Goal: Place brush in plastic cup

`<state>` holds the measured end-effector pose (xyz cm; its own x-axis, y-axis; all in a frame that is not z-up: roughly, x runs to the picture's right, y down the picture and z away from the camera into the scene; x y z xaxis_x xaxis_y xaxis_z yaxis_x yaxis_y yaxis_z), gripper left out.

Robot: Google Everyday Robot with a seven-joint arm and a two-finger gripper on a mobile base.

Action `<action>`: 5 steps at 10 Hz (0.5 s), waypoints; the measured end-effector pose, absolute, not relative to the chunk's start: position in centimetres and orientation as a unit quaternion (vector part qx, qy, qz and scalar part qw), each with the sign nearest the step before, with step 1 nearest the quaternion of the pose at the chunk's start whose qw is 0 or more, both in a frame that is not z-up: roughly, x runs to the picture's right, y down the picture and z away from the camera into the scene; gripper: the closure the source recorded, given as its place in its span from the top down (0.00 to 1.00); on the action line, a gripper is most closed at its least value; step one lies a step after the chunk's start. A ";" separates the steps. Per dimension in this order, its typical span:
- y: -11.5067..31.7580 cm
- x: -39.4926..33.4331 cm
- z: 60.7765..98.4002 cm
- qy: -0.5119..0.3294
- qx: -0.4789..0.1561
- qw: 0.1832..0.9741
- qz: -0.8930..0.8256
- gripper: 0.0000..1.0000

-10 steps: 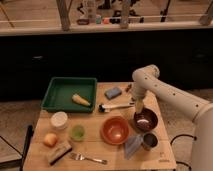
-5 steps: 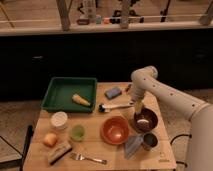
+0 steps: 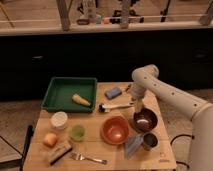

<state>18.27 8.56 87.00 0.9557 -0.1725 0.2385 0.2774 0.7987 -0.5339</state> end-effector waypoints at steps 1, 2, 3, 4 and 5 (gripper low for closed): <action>8.3 18.0 86.5 -0.090 -0.294 0.943 -0.124 0.80; 8.1 17.4 86.3 -0.092 -0.295 0.942 -0.131 0.80; 8.0 16.9 86.2 -0.094 -0.294 0.942 -0.135 0.80; 7.9 16.5 86.0 -0.098 -0.295 0.940 -0.140 0.80; 7.9 15.9 85.7 -0.102 -0.297 0.938 -0.146 0.80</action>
<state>15.88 7.91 85.74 0.9370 -0.2129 0.2769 0.3334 0.7816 -0.5272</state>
